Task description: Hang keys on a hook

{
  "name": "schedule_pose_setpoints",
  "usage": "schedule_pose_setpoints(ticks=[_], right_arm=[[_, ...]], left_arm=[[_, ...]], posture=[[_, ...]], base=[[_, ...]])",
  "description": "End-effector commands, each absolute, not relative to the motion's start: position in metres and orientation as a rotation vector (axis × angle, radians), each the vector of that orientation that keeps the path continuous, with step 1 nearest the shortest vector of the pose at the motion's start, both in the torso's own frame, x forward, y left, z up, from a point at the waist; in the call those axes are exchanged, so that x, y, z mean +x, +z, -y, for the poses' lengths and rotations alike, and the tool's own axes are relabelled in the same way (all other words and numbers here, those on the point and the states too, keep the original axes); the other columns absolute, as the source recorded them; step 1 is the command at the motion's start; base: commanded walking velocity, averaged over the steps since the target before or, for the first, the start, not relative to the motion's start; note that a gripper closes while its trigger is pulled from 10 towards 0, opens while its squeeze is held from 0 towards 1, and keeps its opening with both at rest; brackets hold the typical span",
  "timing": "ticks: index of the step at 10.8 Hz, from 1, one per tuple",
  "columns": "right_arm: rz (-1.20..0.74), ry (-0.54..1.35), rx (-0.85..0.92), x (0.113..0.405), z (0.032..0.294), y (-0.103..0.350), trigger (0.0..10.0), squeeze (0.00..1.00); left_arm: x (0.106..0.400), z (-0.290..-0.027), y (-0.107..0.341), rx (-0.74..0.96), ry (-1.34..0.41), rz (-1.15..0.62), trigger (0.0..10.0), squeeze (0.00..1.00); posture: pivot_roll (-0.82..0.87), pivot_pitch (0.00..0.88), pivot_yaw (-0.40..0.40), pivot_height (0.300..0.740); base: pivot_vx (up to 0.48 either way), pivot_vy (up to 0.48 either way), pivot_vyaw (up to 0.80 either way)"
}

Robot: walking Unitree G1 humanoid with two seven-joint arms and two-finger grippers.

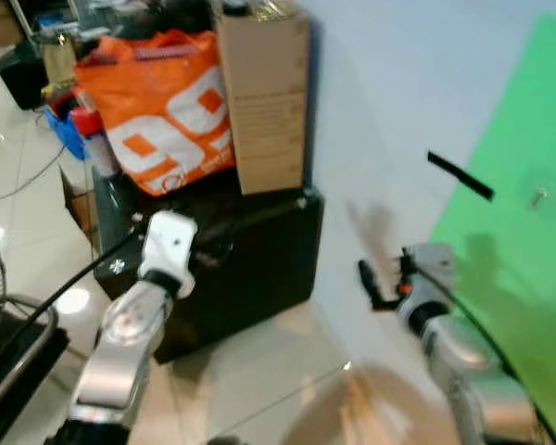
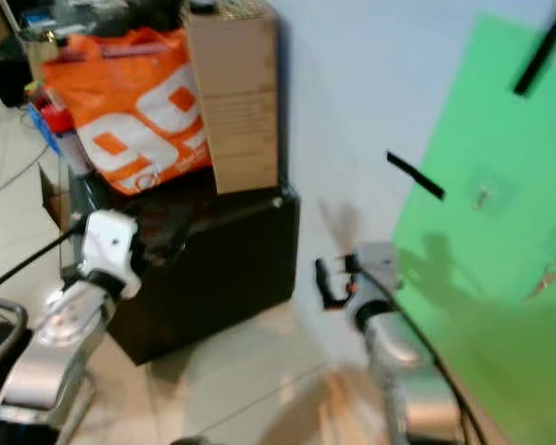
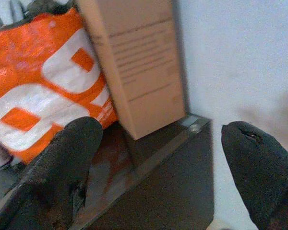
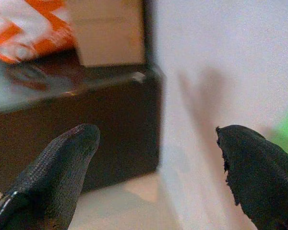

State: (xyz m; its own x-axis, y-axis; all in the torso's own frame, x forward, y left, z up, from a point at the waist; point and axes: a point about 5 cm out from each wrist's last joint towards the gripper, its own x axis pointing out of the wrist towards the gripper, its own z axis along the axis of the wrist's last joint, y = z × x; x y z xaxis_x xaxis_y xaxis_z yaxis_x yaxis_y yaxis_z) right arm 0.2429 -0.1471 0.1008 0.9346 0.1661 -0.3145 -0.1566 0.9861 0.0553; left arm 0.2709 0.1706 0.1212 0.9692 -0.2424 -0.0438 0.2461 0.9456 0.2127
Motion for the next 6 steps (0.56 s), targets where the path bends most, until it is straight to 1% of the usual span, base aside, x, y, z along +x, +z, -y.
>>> schedule_pose_setpoints(ticks=[1, 6], right_arm=[[-0.309, 0.149, 0.017, 0.2445, 0.1513, 0.1025, 10.0, 1.00], [-0.310, 0.188, -0.015, 0.2463, 0.1507, 0.1020, 10.0, 1.00]], left_arm=[[0.2728, -0.1691, 0.1253, 0.213, -0.254, 0.001, 10.0, 0.00], [0.2722, -0.1704, 0.1234, 0.199, -0.240, -0.004, 10.0, 0.00]], posture=[[0.02, 0.000, 0.032, 0.740], [0.03, 0.000, 0.013, 0.740]], base=[[0.349, 0.000, 0.00], [0.367, 0.000, 0.00]])
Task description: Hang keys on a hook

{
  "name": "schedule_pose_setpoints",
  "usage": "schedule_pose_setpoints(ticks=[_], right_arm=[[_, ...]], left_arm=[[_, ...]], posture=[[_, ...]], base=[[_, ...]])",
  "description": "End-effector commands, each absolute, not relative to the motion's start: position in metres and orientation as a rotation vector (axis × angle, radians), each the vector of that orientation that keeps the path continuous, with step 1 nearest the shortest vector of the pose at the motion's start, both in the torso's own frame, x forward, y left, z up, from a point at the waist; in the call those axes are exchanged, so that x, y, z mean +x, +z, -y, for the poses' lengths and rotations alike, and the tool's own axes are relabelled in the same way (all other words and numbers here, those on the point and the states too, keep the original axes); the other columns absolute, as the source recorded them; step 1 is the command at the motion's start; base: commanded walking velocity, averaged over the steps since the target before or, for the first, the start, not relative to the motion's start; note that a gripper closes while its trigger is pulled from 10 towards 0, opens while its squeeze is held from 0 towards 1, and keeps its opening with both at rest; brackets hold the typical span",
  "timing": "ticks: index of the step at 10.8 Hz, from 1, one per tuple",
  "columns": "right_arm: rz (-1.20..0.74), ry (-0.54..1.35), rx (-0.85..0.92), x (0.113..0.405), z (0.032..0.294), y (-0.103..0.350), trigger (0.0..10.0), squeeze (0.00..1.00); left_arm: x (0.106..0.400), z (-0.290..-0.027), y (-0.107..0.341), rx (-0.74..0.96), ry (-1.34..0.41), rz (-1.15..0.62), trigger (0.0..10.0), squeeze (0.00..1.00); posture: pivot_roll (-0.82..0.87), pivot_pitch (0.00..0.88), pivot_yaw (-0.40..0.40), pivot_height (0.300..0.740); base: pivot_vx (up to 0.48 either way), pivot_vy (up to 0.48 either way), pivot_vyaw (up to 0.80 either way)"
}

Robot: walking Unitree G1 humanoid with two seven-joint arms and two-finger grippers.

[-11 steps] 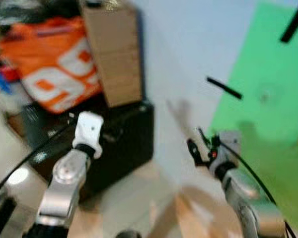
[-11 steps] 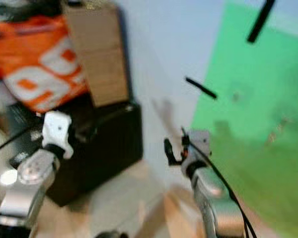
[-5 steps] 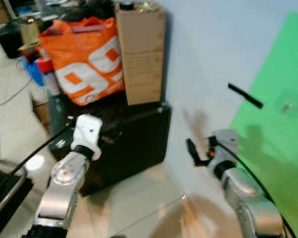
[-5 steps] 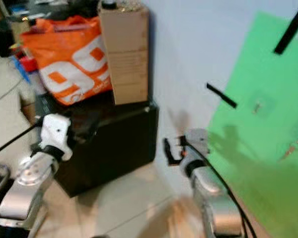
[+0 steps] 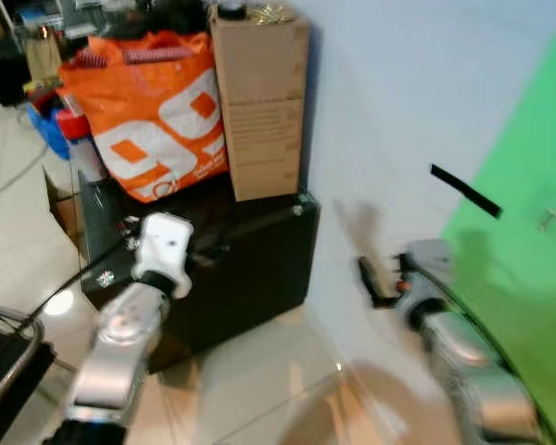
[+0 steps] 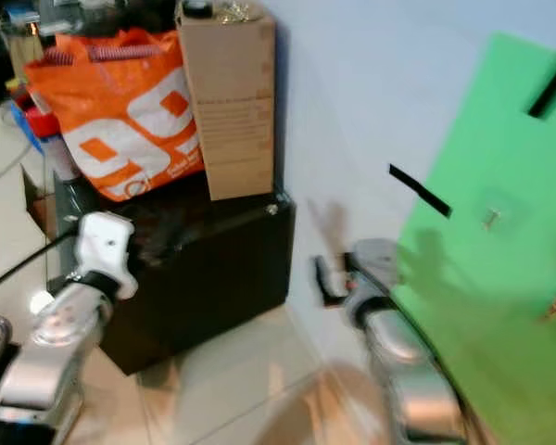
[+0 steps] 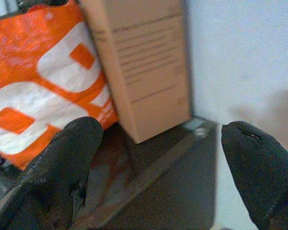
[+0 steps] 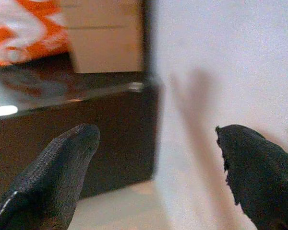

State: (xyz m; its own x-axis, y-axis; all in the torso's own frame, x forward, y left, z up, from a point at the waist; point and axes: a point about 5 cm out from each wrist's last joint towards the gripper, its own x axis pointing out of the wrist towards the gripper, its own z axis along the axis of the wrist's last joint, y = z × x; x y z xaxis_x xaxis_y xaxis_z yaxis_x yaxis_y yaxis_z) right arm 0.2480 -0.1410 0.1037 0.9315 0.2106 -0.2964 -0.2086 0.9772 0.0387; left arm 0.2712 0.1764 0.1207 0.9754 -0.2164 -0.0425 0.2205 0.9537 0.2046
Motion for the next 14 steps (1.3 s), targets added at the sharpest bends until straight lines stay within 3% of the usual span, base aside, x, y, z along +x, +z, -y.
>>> schedule_pose_setpoints(ticks=[1, 3, 7, 12, 14], right_arm=[[-0.309, 0.196, -0.023, 0.2469, 0.1507, 0.1021, 10.0, 1.00], [-0.307, 0.214, -0.034, 0.2483, 0.1510, 0.1016, 10.0, 1.00], [-0.307, 0.226, -0.056, 0.2496, 0.1512, 0.1022, 10.0, 1.00], [-0.313, 0.247, -0.065, 0.2475, 0.1488, 0.0999, 10.0, 1.00], [-0.317, 0.267, -0.068, 0.2457, 0.1451, 0.0974, 10.0, 1.00]], left_arm=[[0.2726, -0.1700, 0.1232, 0.197, -0.239, -0.004, 10.0, 0.00], [0.2733, -0.1690, 0.1224, 0.192, -0.233, -0.004, 10.0, 0.00], [0.2721, -0.1707, 0.1197, 0.181, -0.224, -0.008, 10.0, 0.00], [0.2697, -0.1705, 0.1192, 0.187, -0.238, -0.006, 10.0, 0.00], [0.2687, -0.1716, 0.1201, 0.196, -0.246, -0.003, 10.0, 0.00]], posture=[[0.03, 0.000, 0.008, 0.740], [0.02, 0.000, -0.003, 0.740], [0.02, 0.000, -0.008, 0.740], [0.02, 0.000, -0.007, 0.740], [0.03, 0.000, -0.006, 0.740]], base=[[0.364, 0.000, 0.00], [0.368, 0.000, 0.00], [0.368, 0.000, 0.75], [0.368, 0.000, 0.00], [0.366, 0.000, 0.80]])
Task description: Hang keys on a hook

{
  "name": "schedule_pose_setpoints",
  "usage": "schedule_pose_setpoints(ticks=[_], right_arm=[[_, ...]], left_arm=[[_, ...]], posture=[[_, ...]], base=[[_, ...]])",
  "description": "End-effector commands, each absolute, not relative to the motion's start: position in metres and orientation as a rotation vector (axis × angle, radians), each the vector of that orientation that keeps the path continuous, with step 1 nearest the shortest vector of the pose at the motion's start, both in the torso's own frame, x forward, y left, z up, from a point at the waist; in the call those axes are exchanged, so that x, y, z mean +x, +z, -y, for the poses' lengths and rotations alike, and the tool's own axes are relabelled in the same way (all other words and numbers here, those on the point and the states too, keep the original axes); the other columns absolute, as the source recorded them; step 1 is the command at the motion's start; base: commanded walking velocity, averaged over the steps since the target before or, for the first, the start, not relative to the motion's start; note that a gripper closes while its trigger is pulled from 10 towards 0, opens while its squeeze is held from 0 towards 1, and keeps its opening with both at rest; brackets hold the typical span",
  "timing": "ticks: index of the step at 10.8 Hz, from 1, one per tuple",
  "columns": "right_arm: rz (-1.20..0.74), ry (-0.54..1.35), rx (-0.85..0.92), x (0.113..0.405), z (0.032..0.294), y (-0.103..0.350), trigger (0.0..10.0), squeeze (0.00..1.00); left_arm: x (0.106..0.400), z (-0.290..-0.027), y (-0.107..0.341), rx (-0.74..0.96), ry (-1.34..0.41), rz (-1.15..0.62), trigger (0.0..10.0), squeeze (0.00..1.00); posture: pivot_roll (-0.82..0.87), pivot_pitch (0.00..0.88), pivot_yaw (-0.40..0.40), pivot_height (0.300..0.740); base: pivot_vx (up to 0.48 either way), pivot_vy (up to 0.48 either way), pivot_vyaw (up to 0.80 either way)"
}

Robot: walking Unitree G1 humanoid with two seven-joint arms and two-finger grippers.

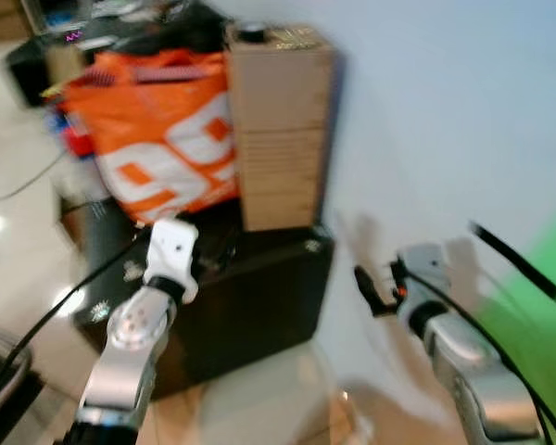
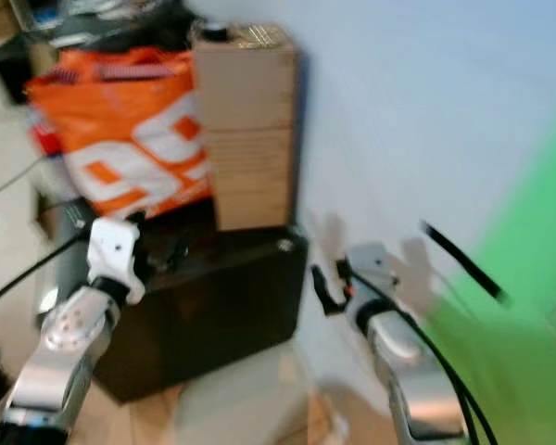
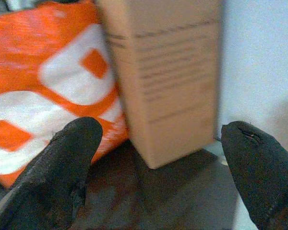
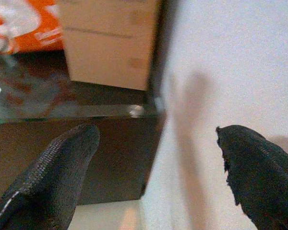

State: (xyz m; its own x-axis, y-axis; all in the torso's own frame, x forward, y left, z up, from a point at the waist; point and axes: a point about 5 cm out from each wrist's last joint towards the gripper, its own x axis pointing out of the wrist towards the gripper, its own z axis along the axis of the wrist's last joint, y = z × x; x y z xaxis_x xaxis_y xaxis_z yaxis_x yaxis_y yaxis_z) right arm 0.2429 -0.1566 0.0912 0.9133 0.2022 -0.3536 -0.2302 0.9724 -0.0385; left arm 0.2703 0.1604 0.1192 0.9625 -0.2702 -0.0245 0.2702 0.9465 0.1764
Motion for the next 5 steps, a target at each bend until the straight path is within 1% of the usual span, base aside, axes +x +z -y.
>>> schedule_pose_setpoints(ticks=[1, 2, 3, 5], right_arm=[[-0.318, 0.265, -0.067, 0.2464, 0.1453, 0.0972, 10.0, 1.00], [-0.317, 0.265, -0.068, 0.2468, 0.1454, 0.0971, 10.0, 1.00], [-0.319, 0.250, -0.070, 0.2477, 0.1462, 0.0966, 10.0, 1.00], [-0.326, 0.291, -0.088, 0.2480, 0.1452, 0.0954, 10.0, 1.00]], left_arm=[[0.2691, -0.1720, 0.1202, 0.201, -0.245, -0.004, 10.0, 0.00], [0.2693, -0.1722, 0.1203, 0.203, -0.245, -0.004, 10.0, 0.00], [0.2692, -0.1733, 0.1207, 0.204, -0.242, -0.003, 10.0, 0.00], [0.2689, -0.1748, 0.1207, 0.205, -0.237, -0.004, 10.0, 0.00]], posture=[[0.03, 0.000, -0.006, 0.740], [0.03, 0.000, -0.006, 0.740], [0.04, 0.000, -0.013, 0.740], [0.04, 0.000, -0.015, 0.740]], base=[[0.368, 0.000, 0.80], [0.368, 0.000, 0.80], [0.364, 0.000, 0.00], [0.368, 0.000, 0.00]])
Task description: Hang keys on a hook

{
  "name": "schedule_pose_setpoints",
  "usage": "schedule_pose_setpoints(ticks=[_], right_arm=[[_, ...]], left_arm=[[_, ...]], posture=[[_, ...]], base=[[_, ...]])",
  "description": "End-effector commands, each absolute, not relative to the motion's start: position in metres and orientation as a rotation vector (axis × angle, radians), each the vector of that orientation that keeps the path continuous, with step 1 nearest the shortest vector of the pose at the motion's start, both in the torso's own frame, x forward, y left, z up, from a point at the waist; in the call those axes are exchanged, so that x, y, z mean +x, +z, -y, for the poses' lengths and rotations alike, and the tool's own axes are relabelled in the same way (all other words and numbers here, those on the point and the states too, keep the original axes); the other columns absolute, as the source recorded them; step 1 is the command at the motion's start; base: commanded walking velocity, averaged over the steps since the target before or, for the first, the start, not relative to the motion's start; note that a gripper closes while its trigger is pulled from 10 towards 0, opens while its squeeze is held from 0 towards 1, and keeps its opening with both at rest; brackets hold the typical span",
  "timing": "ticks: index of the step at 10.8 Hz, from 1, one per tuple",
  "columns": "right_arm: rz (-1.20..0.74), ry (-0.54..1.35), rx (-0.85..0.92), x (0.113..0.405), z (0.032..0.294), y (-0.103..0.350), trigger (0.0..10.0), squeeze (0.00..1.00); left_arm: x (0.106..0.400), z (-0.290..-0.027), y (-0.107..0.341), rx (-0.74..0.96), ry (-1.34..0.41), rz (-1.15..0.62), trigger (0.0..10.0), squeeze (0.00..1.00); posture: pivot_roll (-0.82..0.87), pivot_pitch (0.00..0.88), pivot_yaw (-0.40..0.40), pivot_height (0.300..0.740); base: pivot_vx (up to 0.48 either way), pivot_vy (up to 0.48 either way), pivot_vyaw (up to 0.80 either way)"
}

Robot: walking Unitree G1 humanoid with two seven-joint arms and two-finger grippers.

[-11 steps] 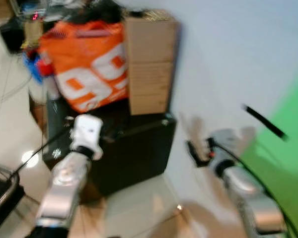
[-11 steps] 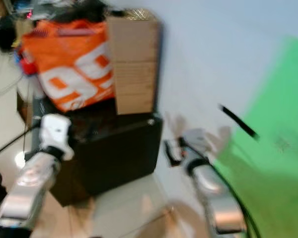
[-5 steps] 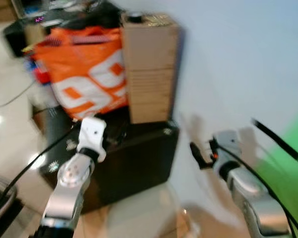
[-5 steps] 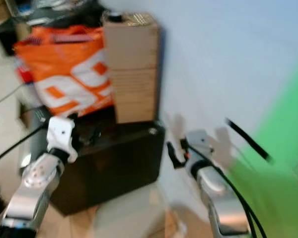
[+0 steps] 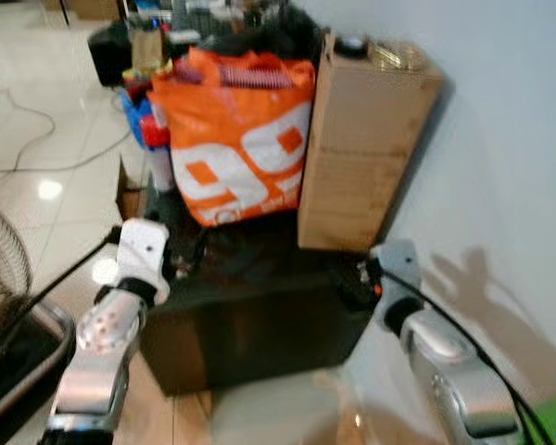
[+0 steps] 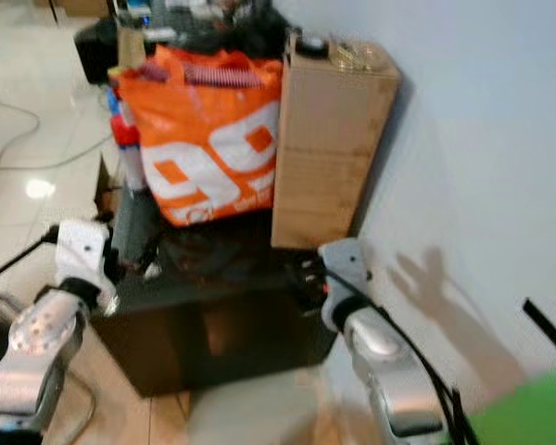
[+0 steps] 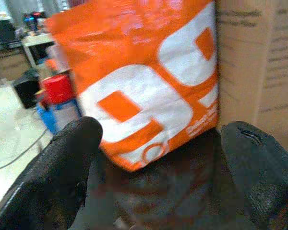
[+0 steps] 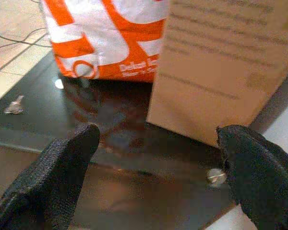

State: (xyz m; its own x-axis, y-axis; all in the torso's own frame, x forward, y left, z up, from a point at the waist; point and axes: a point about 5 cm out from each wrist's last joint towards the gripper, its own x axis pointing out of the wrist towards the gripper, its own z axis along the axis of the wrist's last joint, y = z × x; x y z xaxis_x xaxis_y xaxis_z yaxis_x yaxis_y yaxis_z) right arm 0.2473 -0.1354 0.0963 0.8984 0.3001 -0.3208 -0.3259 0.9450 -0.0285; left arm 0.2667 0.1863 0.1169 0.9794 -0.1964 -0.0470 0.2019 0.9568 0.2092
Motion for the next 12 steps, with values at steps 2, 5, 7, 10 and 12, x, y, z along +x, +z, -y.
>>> schedule_pose_setpoints(ticks=[2, 5, 7, 10, 12], right_arm=[[-0.329, 0.336, -0.101, 0.246, 0.143, 0.095, 10.0, 1.00], [-0.333, 0.376, -0.115, 0.243, 0.146, 0.093, 10.0, 1.00], [-0.332, 0.420, -0.113, 0.241, 0.148, 0.094, 10.0, 1.00], [-0.358, 0.449, -0.195, 0.240, 0.162, 0.088, 10.0, 1.00], [-0.372, 0.443, -0.224, 0.243, 0.164, 0.085, 10.0, 1.00]], left_arm=[[0.269, -0.175, 0.120, 0.206, -0.236, -0.008, 10.0, 0.00], [0.267, -0.176, 0.120, 0.209, -0.240, -0.012, 10.0, 0.00], [0.267, -0.175, 0.120, 0.208, -0.241, -0.012, 10.0, 0.00], [0.267, -0.174, 0.120, 0.203, -0.242, -0.013, 10.0, 0.00], [0.267, -0.173, 0.120, 0.204, -0.239, -0.014, 10.0, 0.00]], posture=[[0.04, 0.000, -0.013, 0.740], [0.04, 0.000, -0.011, 0.740], [0.04, 0.000, -0.011, 0.740], [0.04, 0.000, -0.016, 0.740], [0.04, 0.000, -0.018, 0.740]], base=[[0.364, 0.000, 0.80], [0.366, 0.000, 0.80], [0.364, 0.000, 0.80], [0.358, 0.000, 0.53], [0.313, 0.000, 0.00]])
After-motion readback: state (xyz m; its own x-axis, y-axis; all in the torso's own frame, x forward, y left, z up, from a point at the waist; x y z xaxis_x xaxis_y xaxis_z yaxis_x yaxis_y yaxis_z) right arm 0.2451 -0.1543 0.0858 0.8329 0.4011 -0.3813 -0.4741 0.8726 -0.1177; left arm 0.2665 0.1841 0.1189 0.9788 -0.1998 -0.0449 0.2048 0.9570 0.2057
